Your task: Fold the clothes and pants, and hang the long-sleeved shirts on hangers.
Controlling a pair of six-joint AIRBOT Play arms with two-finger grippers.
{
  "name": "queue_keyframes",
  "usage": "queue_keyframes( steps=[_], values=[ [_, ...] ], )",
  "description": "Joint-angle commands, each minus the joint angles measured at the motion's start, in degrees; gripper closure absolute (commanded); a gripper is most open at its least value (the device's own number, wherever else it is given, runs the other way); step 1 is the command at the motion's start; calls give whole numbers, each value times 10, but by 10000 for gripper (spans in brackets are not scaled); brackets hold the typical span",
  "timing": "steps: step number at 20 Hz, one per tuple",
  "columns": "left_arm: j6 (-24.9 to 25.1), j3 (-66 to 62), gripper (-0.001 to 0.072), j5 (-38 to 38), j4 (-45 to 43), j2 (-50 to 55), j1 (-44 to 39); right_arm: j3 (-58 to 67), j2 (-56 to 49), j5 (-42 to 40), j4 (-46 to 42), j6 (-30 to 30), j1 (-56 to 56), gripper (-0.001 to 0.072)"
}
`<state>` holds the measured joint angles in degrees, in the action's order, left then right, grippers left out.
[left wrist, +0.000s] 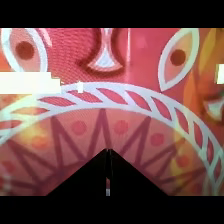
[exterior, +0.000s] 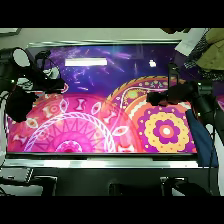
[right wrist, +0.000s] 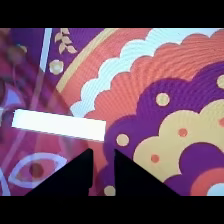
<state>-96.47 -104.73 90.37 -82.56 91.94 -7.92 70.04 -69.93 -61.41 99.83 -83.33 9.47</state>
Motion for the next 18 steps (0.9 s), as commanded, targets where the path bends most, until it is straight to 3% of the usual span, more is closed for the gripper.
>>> queue_keyframes(
  steps=[1,13,14,15,16,18],
  values=[
    [0,0,687,0,0,0,0,0,0,0,0,1,1,526],
    [0,0,679,-2,0,1,0,0,0,0,0,1,1,526],
    [-1,0,512,-5,-12,2,1,0,0,0,0,1,1,526],
    [-29,0,173,-18,-47,2,2,0,0,0,0,1,1,526],
    [-57,0,7,-24,-111,3,5,0,0,0,0,1,1,526],
    [-69,0,8,-30,-224,6,33,0,0,0,0,1,1,526]
  ],
)
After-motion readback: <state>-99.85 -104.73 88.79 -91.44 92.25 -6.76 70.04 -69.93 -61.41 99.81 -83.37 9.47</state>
